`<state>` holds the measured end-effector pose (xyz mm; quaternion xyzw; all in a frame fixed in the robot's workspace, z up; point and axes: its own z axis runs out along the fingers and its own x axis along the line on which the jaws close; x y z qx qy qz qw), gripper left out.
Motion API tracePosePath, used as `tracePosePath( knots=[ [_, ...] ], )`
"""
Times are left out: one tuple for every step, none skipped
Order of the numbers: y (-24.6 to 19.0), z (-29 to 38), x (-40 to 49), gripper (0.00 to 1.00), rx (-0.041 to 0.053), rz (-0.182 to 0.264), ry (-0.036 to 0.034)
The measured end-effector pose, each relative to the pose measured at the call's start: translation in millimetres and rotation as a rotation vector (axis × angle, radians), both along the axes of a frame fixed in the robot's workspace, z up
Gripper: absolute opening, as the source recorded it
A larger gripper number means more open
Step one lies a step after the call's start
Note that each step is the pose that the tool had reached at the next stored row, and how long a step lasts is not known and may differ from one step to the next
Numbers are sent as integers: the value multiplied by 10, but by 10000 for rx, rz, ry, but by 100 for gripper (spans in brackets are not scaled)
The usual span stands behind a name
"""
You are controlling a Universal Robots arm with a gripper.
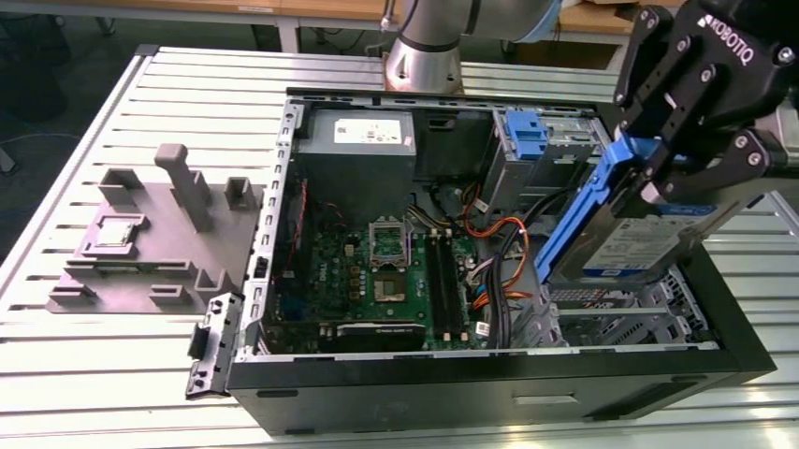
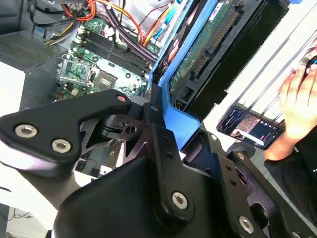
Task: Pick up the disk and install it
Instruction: 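Insert the disk into the insertion slot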
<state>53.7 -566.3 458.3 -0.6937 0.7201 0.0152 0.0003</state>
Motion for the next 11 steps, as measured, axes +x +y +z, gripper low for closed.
tracePosePath(
  knots=[
    [-9, -9, 16, 37, 1, 0, 0],
    [-14, -19, 37, 37, 1, -1, 0],
    [-17, -28, 61, 37, 1, -1, 0],
    [-19, -38, 83, 37, -1, 0, 0],
    [-20, -48, 102, 37, -1, 0, 0],
    [-21, -58, 118, 37, -1, 0, 0],
    [-22, -69, 131, 37, 0, 0, 0],
    [-21, -77, 140, 37, -2, 1, 1],
    [-22, -85, 149, 37, -2, 0, 1],
    [-22, -94, 159, 37, -1, 1, 0],
    [-22, -103, 168, 37, 0, 1, 0]
  ],
)
